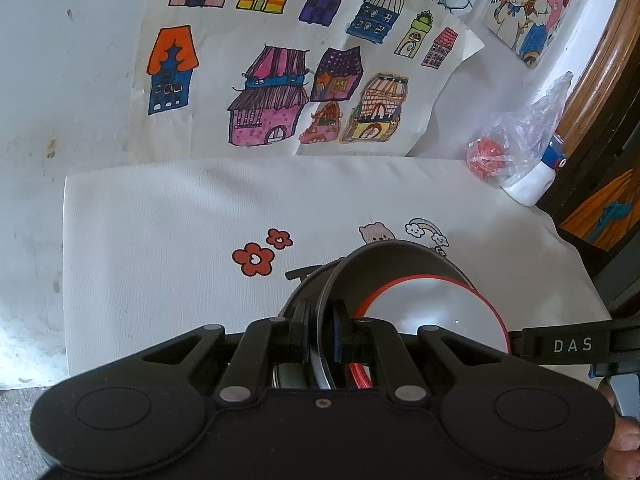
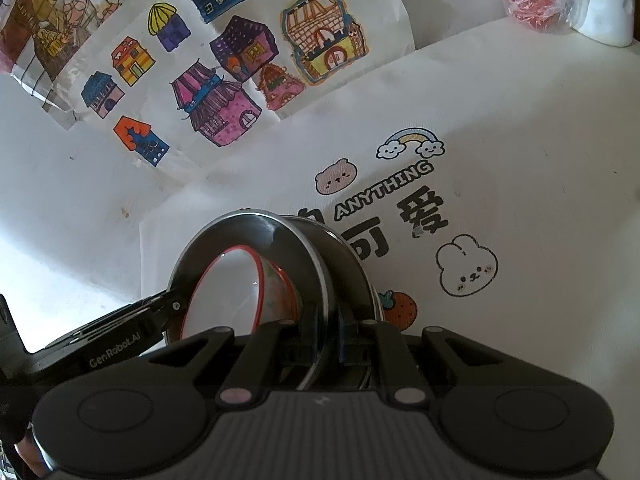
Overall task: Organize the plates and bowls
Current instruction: 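Lower the steel bowl with both tools onto the steel plate stack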
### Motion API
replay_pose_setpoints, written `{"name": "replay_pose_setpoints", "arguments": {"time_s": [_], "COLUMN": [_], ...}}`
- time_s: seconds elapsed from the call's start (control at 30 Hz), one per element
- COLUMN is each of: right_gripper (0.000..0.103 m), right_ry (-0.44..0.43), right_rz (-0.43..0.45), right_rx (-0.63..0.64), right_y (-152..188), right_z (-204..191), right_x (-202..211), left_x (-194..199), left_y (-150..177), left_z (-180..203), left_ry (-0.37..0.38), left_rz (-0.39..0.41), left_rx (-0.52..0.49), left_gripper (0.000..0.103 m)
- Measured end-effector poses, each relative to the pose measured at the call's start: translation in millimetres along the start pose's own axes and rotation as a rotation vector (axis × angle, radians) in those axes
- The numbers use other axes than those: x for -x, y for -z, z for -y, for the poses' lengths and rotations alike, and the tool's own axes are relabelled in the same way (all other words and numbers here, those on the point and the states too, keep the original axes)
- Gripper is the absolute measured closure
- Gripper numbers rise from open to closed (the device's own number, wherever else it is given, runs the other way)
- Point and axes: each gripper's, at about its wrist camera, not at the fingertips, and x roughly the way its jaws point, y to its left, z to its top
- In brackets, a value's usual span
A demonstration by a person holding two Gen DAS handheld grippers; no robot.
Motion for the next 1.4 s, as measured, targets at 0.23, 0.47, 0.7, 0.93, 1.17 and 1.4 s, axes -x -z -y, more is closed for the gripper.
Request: {"name": "replay_pose_setpoints", "arguments": {"time_s": [0.23, 0.47, 0.7, 0.93, 1.17, 1.4], "right_gripper": [0.090, 0.090, 0.090, 0.090, 0.090, 0.085], "right_ry": [-0.006, -0.008, -0.014, -0.019, -0.017, 0.000], "right_rz": [0.008, 0.001, -0.003, 0.006, 0.034, 0.081], "right_rx": [0.003, 0.009, 0.002, 0.005, 0.032, 0.058], "right_y": [-4, -3, -3, -2, 0, 5], "right_z": [1, 2, 2, 3, 3, 4], "right_x": [-2, -2, -3, -2, 1, 8], "left_x": [-1, -2, -2, -2, -1, 1], "left_y": [-2, -4, -3, -2, 0, 2], "left_z": [0, 1, 0, 0, -2, -2], "left_ry": [-0.006, -0.008, 0.003, 0.004, 0.006, 0.005], "left_rz": [0.015, 0.024, 0.016, 0.019, 0.026, 0.028], "left_rx": [-0.005, -0.009, 0.006, 0.009, 0.021, 0.021], "left_gripper": [0.094, 0.094, 0.094, 0.093, 0.093, 0.092]}}
